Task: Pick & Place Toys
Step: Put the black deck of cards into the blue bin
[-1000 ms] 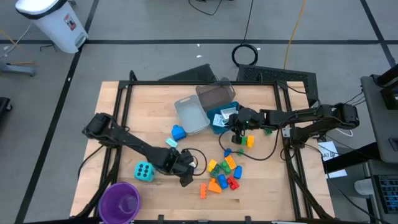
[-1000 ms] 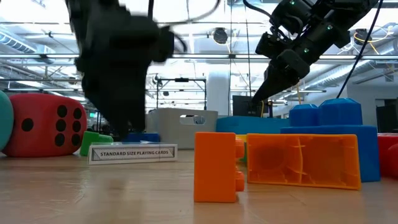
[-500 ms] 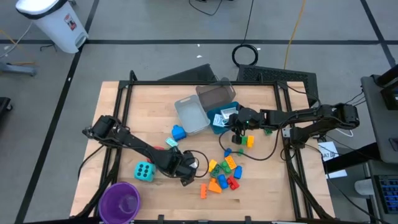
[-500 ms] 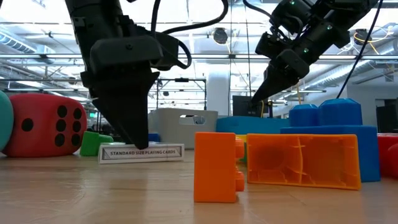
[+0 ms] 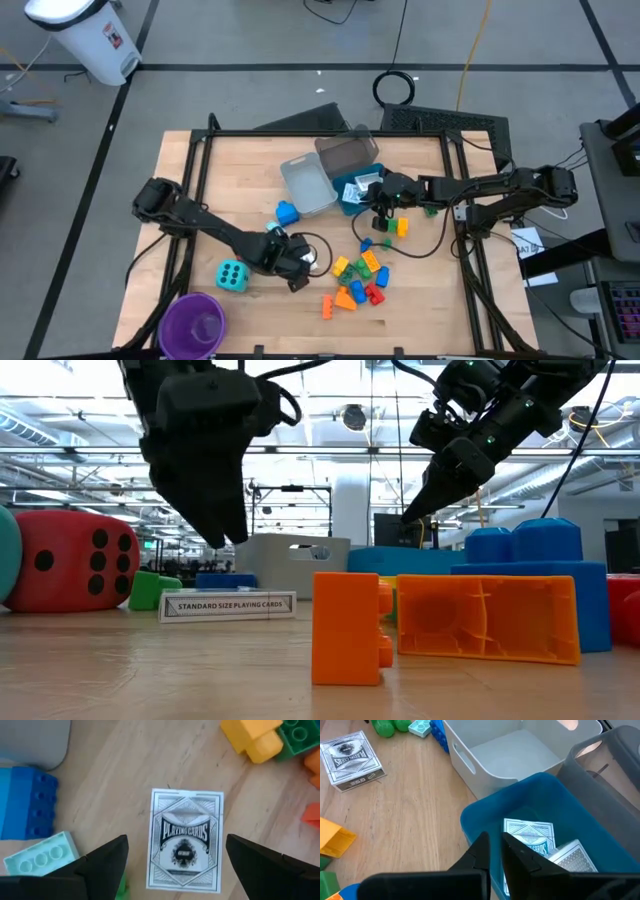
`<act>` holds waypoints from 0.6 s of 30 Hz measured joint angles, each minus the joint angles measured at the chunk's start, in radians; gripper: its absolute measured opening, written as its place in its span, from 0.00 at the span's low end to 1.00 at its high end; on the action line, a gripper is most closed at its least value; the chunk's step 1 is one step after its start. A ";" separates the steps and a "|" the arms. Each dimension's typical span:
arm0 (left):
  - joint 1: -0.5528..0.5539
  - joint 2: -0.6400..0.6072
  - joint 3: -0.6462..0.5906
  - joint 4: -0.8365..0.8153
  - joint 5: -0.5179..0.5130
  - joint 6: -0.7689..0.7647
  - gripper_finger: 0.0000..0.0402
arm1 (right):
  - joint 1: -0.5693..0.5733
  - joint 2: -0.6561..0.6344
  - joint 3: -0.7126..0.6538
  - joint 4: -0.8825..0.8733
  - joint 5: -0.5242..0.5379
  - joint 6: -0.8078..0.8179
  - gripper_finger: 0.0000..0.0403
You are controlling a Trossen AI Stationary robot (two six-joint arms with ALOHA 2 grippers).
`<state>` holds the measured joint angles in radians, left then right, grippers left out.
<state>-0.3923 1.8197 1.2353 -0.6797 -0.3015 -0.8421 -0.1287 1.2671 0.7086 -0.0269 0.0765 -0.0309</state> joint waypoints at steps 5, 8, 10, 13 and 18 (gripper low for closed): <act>0.009 0.085 0.001 0.015 0.085 -0.006 0.85 | 0.000 0.000 0.000 0.000 0.000 0.000 0.04; 0.013 0.136 0.005 0.072 0.159 -0.001 0.86 | 0.000 0.000 0.000 0.000 0.000 0.000 0.04; 0.007 0.171 0.010 0.102 0.142 0.027 0.86 | 0.000 0.000 0.000 0.000 0.000 0.000 0.04; 0.012 0.203 0.009 0.119 0.135 0.051 0.85 | 0.000 0.000 0.000 -0.001 -0.001 0.003 0.04; 0.010 0.206 0.008 0.102 0.117 0.057 0.77 | 0.000 0.001 0.000 -0.005 -0.010 0.016 0.04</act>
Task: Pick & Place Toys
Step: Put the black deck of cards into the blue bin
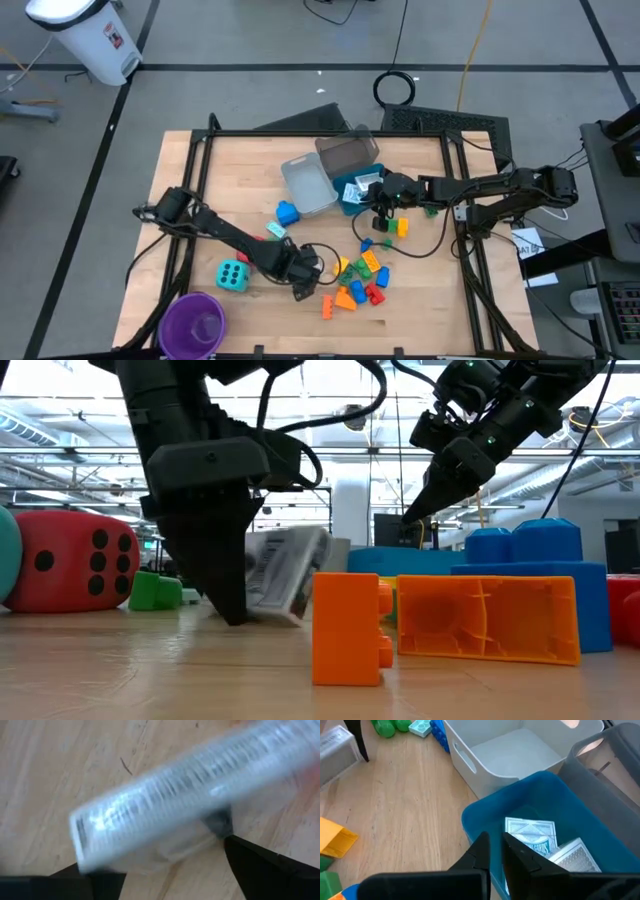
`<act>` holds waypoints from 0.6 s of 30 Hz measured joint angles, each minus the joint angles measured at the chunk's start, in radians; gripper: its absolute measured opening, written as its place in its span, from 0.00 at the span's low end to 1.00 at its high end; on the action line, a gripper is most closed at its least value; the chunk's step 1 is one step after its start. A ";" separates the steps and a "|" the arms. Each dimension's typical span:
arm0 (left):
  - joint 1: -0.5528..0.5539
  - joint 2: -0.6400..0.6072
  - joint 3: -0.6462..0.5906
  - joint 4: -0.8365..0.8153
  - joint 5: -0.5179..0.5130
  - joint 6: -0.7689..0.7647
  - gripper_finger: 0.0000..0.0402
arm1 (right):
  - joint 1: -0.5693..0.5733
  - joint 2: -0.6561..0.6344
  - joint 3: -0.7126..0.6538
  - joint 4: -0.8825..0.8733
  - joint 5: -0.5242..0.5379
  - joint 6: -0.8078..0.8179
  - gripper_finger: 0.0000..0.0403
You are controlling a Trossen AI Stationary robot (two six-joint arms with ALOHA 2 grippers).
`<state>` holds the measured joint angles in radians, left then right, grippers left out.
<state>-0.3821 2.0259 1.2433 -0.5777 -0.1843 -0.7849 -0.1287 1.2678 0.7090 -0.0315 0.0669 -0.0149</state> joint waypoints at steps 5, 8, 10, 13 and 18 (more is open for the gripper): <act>-0.007 -0.017 -0.006 0.037 -0.043 0.063 0.59 | 0.000 0.000 0.000 0.005 -0.019 0.003 0.04; -0.007 -0.018 -0.007 0.083 -0.044 0.130 0.48 | 0.000 0.000 0.000 0.005 -0.019 0.003 0.04; -0.007 -0.018 -0.007 0.105 -0.049 0.175 0.42 | 0.000 0.000 0.000 0.005 -0.019 0.003 0.04; -0.006 -0.032 -0.005 0.105 -0.050 0.209 0.37 | 0.000 0.000 0.000 0.004 -0.019 0.003 0.04; 0.001 -0.079 -0.010 0.094 -0.111 0.235 0.44 | 0.000 0.000 0.000 0.004 -0.019 0.003 0.04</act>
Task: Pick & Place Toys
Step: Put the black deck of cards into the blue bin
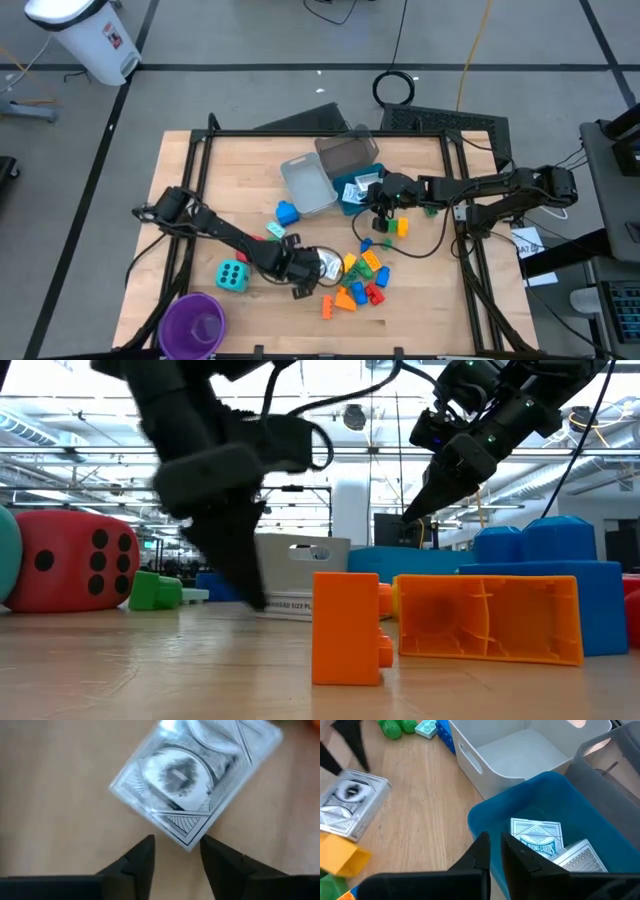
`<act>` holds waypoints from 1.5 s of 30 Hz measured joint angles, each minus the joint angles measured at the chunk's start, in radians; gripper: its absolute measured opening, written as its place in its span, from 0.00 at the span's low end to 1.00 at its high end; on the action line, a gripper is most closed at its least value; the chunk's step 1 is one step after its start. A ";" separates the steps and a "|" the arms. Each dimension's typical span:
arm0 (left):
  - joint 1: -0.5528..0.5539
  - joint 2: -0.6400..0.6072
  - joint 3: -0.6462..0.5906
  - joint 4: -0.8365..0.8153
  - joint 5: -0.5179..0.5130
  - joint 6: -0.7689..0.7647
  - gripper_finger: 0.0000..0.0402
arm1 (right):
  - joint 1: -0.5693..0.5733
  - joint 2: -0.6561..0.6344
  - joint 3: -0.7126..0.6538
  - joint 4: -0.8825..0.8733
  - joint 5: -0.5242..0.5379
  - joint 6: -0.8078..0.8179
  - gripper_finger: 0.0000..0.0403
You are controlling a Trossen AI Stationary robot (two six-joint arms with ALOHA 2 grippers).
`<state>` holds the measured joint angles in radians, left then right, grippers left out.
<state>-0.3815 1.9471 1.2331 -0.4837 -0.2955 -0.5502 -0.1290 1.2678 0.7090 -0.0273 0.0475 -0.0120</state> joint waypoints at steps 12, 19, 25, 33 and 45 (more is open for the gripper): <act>0.065 -0.044 0.003 0.144 0.062 0.213 0.95 | 0.000 0.000 0.000 0.001 0.002 0.000 0.04; 0.128 0.023 0.005 0.304 0.236 0.460 0.94 | 0.000 0.000 0.000 0.002 0.003 0.000 0.04; 0.183 0.042 0.005 0.275 0.252 0.558 0.89 | 0.000 0.000 0.000 0.000 0.003 0.000 0.04; 0.235 0.041 0.008 0.164 0.290 0.435 0.92 | 0.000 0.000 0.000 0.001 0.003 -0.011 0.04; 0.226 0.043 -0.013 0.146 0.231 0.354 0.96 | -0.009 0.000 0.000 0.001 0.004 -0.027 0.04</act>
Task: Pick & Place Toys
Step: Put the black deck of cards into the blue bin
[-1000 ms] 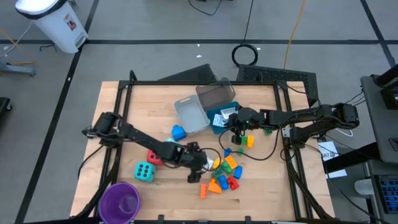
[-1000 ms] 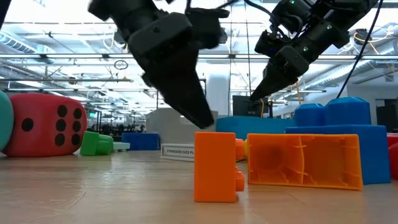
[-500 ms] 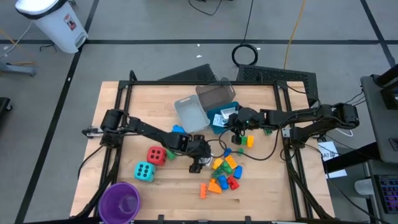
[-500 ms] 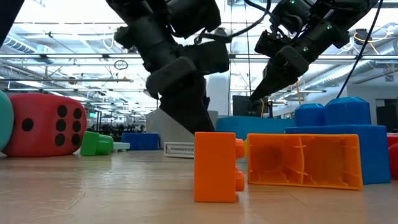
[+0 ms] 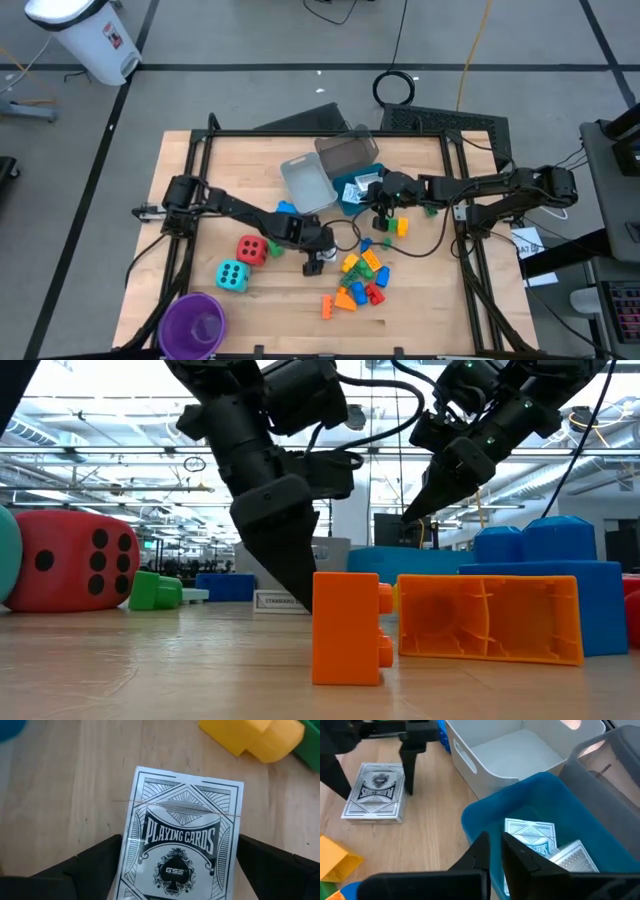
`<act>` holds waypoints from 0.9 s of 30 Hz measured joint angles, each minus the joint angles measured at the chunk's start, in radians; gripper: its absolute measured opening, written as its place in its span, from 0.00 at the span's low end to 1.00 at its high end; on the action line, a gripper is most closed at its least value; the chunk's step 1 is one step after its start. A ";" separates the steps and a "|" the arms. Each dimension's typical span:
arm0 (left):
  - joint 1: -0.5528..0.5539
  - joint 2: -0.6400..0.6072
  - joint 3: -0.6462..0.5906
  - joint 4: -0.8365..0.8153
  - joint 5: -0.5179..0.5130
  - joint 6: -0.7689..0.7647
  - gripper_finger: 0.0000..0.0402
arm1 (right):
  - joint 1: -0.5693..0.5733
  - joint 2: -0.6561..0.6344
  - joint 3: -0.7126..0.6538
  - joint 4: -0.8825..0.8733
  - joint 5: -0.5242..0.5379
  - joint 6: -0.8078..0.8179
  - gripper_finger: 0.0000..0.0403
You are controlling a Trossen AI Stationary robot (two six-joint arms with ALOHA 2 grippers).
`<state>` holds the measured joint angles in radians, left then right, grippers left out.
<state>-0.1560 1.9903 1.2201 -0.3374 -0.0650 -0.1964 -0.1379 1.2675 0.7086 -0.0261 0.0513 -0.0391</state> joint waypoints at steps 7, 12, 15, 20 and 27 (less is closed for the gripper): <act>-0.027 -0.002 -0.008 0.001 -0.069 -0.047 0.78 | 0.001 0.000 0.000 0.001 -0.002 0.013 0.04; -0.039 -0.005 0.015 -0.011 -0.136 -0.040 0.78 | 0.002 0.000 0.000 0.008 -0.004 0.078 0.04; -0.052 -0.010 0.055 -0.040 -0.227 0.022 0.78 | 0.002 0.000 0.000 0.012 -0.038 0.105 0.05; -0.090 -0.020 0.172 -0.155 -0.466 0.148 0.78 | 0.003 0.000 0.000 0.100 -0.187 0.112 0.08; -0.120 -0.026 0.309 -0.291 -0.715 0.262 0.78 | 0.021 0.002 0.000 0.237 -0.317 0.152 0.28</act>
<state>-0.2763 1.9645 1.5287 -0.6283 -0.7801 0.0657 -0.1166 1.2695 0.7082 0.2109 -0.2660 0.1127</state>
